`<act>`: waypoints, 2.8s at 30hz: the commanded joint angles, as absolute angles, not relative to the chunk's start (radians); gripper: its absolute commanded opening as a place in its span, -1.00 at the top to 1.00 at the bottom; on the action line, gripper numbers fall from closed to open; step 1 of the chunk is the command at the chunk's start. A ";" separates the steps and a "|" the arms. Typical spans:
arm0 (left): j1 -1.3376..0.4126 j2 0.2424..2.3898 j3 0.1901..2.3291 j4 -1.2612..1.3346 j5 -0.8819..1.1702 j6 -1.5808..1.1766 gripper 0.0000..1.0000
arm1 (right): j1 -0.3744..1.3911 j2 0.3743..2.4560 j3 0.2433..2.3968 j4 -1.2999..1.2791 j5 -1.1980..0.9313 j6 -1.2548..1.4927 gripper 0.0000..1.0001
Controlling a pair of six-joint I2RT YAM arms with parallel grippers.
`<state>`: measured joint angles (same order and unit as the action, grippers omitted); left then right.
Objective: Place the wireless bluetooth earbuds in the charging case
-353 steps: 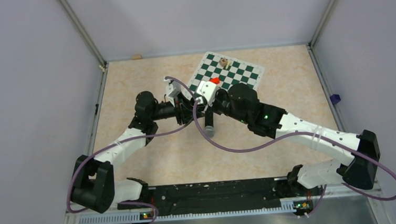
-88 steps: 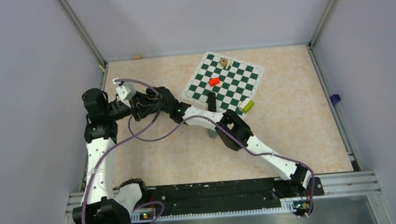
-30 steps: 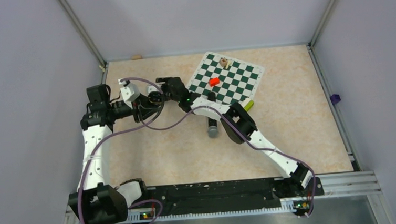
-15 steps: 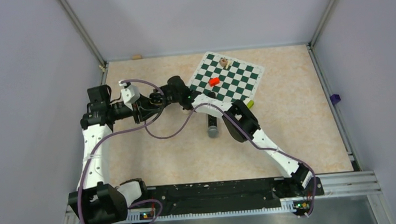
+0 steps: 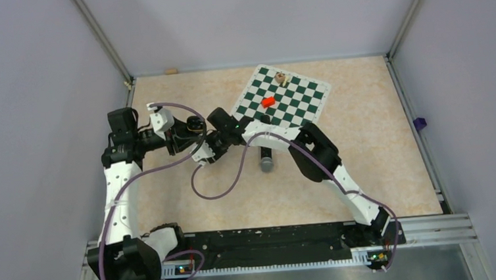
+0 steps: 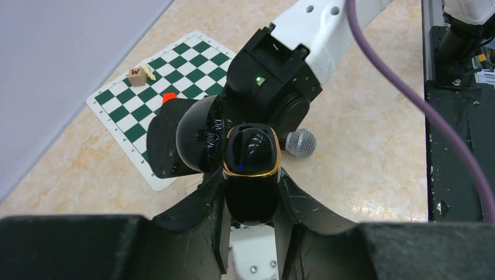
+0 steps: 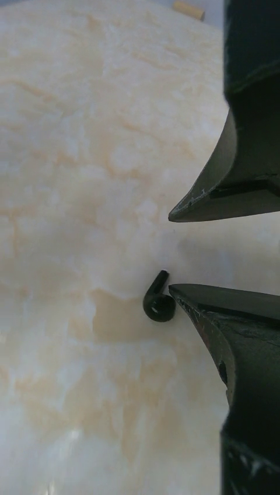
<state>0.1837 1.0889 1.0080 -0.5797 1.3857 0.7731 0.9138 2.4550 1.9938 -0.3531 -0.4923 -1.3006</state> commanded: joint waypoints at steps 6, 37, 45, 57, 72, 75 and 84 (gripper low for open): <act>0.189 1.018 0.960 -0.430 1.425 0.664 1.00 | 0.924 2.325 1.920 -0.566 -0.457 -0.938 0.09; 0.188 1.008 0.898 -0.323 1.441 0.598 1.00 | 0.970 2.409 2.056 -0.677 -0.465 -1.225 -0.03; 0.188 1.013 0.897 -0.323 1.445 0.602 1.00 | 0.988 2.451 2.085 -0.647 -0.414 -1.239 0.10; 0.187 1.022 0.896 -0.323 1.444 0.604 1.00 | 1.020 2.499 2.117 -0.753 -0.332 -1.358 0.33; 0.187 1.022 0.896 -0.326 1.446 0.605 1.00 | 1.045 2.546 2.170 -0.866 -0.296 -1.440 0.35; 0.187 1.023 0.897 -0.325 1.444 0.605 1.00 | 1.050 2.562 2.182 -0.882 -0.265 -1.450 0.38; 0.187 1.024 0.899 -0.331 1.446 0.607 1.00 | 1.055 2.592 2.229 -0.957 -0.256 -1.489 0.40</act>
<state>0.1837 1.0237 0.9009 -0.3580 1.4174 0.6022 1.0401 2.4992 2.2082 -0.8089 -0.2737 -1.4647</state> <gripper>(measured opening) 0.335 0.307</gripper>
